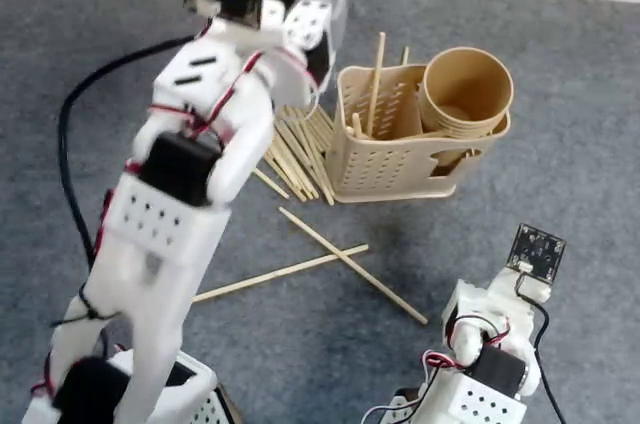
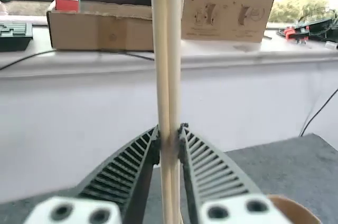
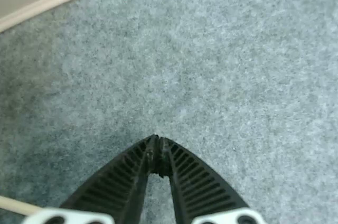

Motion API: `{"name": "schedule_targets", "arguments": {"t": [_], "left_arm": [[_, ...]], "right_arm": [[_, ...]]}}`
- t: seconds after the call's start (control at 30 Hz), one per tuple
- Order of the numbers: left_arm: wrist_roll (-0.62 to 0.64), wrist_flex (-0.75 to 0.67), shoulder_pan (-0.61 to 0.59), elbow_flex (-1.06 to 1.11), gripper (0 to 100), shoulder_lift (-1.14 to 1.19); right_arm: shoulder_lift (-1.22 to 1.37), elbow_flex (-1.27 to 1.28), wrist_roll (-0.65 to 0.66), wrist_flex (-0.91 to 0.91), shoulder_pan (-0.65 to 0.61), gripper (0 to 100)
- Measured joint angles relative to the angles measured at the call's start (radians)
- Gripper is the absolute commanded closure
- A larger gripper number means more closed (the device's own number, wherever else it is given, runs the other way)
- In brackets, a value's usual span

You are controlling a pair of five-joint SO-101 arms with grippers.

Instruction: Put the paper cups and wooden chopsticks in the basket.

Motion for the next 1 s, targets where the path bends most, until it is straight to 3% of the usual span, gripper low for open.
{"name": "schedule_targets", "arguments": {"t": [0.43, 0.63, 1.0], "left_arm": [[0.0, -0.002, 0.092, -0.025, 99, 0.147], [0.0, -0.002, 0.089, 0.054, 87, 0.149], [0.0, 0.094, 0.089, 0.044, 86, 0.149]], "right_arm": [[0.0, 0.0, 0.0, 0.0, 0.0, 99.4], [0.0, 0.0, 0.0, 0.0, 0.0, 99.4], [0.0, 0.0, 0.0, 0.0, 0.0, 99.4]]}}
